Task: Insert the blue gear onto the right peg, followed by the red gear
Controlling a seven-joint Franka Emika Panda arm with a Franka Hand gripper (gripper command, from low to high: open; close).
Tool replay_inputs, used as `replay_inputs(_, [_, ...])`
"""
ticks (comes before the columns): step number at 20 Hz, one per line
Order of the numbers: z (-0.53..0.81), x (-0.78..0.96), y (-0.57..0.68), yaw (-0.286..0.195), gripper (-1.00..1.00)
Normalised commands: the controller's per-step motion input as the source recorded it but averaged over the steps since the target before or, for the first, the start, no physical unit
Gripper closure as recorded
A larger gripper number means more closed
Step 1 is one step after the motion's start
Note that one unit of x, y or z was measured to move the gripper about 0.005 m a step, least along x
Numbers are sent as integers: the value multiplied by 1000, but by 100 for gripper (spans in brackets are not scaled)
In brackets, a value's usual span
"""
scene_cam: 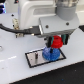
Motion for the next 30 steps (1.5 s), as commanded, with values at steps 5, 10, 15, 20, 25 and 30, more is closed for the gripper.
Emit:
replay_inputs(5, [-110, 152, -90, 0, 100])
replay_inputs(10, [-117, 58, -53, 0, 100])
replay_inputs(15, [-197, 77, -27, 0, 100])
replay_inputs(20, [-151, 135, 5, 0, 100])
replay_inputs(25, [-38, 152, 17, 0, 100])
replay_inputs(30, [70, 17, 11, 0, -100])
